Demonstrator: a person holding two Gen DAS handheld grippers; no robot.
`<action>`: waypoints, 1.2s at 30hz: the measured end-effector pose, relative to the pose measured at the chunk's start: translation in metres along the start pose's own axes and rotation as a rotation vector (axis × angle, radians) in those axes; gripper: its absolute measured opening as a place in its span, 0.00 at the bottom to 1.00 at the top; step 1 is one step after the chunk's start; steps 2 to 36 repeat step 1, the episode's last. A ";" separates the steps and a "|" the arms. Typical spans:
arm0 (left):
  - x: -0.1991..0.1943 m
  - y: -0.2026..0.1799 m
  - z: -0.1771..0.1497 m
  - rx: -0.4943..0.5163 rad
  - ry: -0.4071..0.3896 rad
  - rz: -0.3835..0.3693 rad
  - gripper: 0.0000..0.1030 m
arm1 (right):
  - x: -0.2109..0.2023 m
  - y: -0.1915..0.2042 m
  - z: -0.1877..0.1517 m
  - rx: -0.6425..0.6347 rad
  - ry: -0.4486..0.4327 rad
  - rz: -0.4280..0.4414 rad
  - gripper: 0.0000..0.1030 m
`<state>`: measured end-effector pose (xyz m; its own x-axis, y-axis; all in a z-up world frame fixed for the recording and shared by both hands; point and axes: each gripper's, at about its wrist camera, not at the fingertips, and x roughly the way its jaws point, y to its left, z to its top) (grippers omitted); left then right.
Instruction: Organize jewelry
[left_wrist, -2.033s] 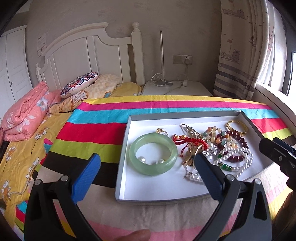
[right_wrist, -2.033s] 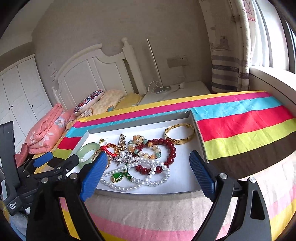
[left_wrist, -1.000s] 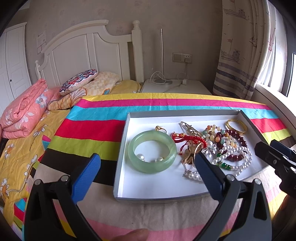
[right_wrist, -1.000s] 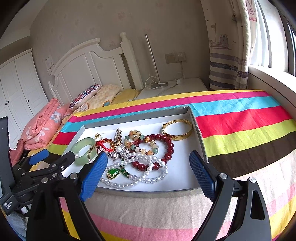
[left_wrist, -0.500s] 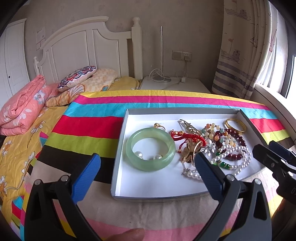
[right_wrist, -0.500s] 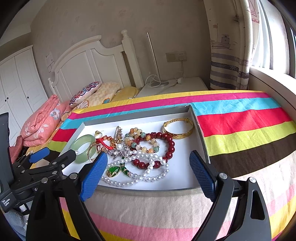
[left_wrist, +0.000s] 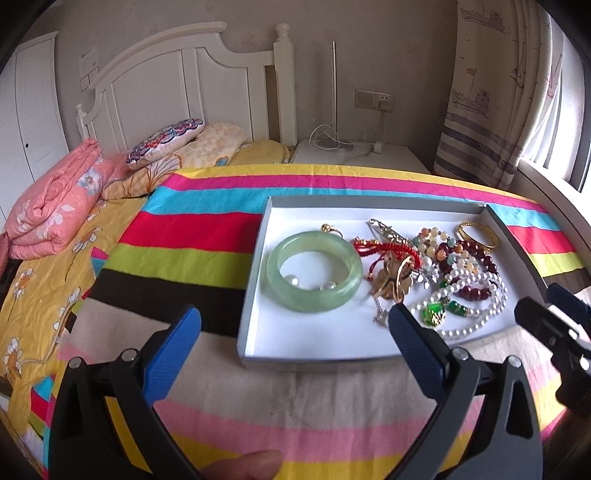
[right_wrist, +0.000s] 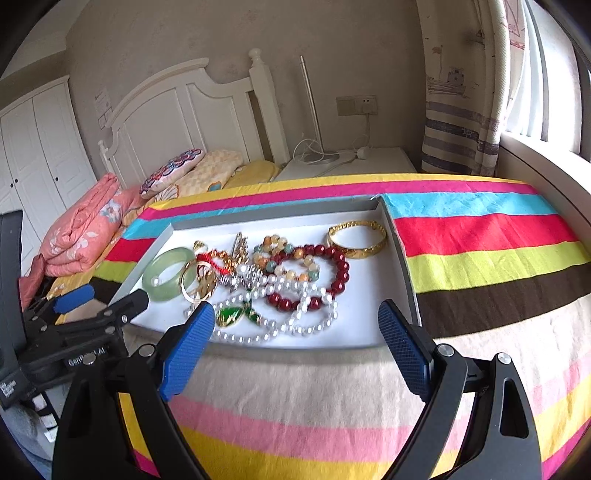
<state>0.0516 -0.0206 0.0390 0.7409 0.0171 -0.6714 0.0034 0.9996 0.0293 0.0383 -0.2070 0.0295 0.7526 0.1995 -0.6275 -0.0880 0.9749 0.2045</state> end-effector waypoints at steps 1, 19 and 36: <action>-0.004 0.003 -0.005 -0.021 0.010 -0.011 0.98 | -0.003 0.002 -0.006 -0.015 0.021 0.005 0.84; -0.004 0.003 -0.005 -0.021 0.010 -0.011 0.98 | -0.003 0.002 -0.006 -0.015 0.021 0.005 0.84; -0.004 0.003 -0.005 -0.021 0.010 -0.011 0.98 | -0.003 0.002 -0.006 -0.015 0.021 0.005 0.84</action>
